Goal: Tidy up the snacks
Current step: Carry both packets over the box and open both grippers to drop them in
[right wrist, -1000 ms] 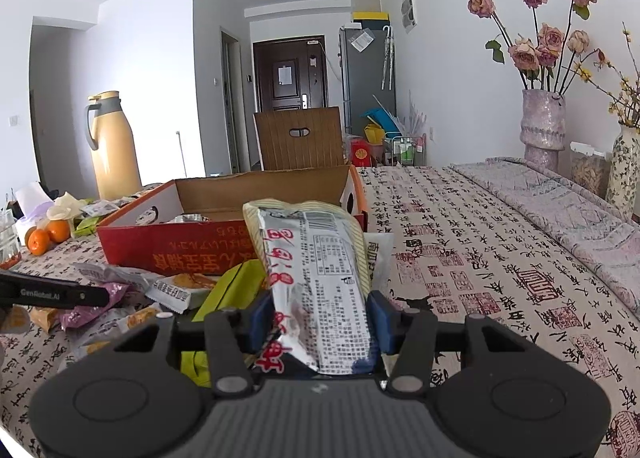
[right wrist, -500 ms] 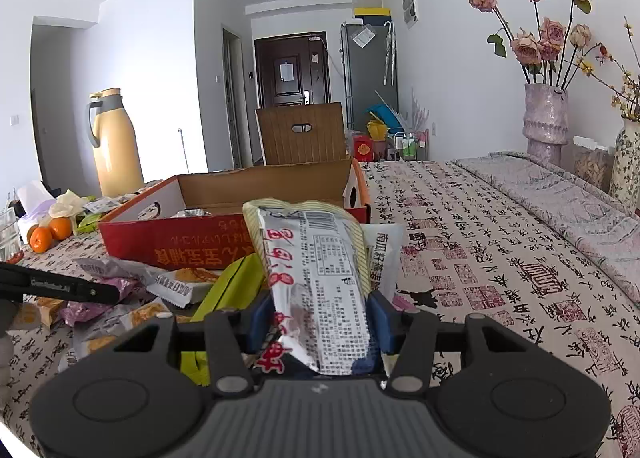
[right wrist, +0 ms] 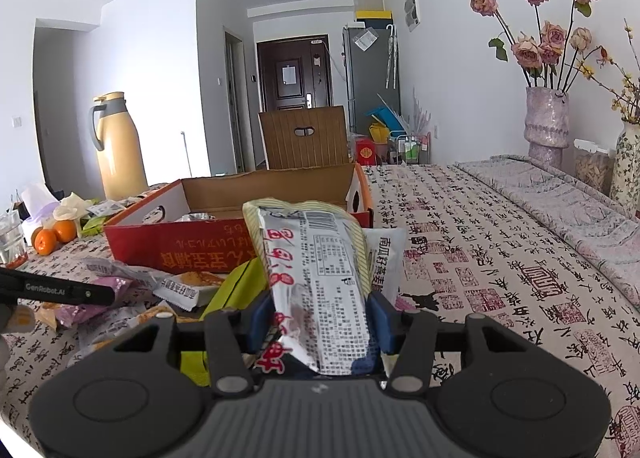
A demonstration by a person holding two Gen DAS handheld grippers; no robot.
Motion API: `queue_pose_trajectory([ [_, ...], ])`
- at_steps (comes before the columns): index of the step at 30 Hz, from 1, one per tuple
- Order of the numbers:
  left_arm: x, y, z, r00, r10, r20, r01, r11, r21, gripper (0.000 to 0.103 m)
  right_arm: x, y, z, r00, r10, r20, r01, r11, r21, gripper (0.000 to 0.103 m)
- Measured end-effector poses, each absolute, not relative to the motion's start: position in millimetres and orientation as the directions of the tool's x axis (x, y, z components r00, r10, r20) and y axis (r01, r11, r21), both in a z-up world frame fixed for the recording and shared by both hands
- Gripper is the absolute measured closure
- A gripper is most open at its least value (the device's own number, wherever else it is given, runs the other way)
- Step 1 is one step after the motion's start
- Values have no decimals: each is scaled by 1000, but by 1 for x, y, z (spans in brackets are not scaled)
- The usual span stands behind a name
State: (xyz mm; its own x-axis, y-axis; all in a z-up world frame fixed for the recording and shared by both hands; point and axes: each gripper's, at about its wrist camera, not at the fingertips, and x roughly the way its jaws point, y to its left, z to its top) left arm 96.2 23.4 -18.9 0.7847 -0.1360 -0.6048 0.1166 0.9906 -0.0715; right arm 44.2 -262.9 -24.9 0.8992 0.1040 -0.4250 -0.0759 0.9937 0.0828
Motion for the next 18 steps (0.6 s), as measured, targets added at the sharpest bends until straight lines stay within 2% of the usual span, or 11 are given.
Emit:
queue_pose_trajectory([
  [9, 72, 13, 16, 858, -136, -495, 136, 990, -37, 41, 43, -251, -15, 906, 131, -401, -110, 991, 76, 52],
  [18, 80, -2, 46, 898, -153, -412, 147, 988, -47, 41, 57, -238, -1, 917, 151, -369, -138, 989, 61, 52],
])
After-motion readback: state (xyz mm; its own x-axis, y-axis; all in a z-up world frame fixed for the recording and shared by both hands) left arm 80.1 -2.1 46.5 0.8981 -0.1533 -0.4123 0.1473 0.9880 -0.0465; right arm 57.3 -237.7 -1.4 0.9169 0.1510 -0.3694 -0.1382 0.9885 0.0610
